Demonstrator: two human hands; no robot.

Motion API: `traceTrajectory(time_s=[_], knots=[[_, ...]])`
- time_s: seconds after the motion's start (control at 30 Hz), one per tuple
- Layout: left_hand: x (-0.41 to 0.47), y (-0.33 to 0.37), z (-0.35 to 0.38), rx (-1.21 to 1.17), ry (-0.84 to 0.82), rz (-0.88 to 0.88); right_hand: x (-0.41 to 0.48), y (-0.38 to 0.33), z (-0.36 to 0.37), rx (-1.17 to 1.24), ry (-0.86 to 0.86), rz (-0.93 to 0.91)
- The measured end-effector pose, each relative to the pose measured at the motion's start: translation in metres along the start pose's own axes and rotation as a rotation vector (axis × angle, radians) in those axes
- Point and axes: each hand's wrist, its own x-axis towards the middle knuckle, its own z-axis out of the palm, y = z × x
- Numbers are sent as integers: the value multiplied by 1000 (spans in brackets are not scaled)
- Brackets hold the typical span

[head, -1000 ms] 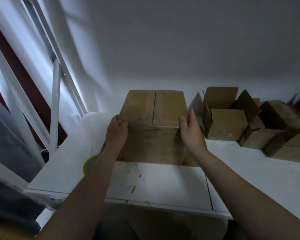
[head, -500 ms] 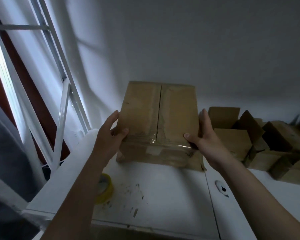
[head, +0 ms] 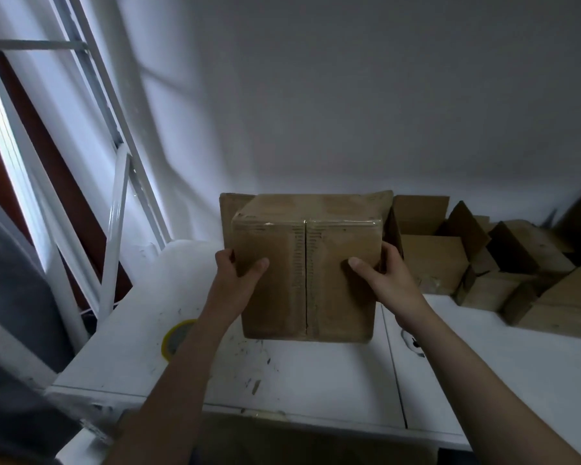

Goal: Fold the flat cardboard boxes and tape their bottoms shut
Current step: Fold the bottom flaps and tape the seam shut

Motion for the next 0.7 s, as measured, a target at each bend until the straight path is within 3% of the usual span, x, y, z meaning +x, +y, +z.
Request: traceTrajectory(time_s=[0.13,0.27,0.37,0.47,0.57,0.7], knots=[[-3,5,-4,-74,7,-12,-1,-10,-9,46,70,55],[-7,23,-11,-220,60,-161,6,-23,-15,-38,71,148],[-10,39,-6,-151,56,-147,11,-27,-16,-110,47,187],[-8,51,-4,-55,96,-22,13,-34,-15,-66,52,127],[-3,62,-12,-133,130,55,13,-35,-21,41,65,24],[-7,57,-14,-242,107,88,6,-24,-25,-6,48,-116]])
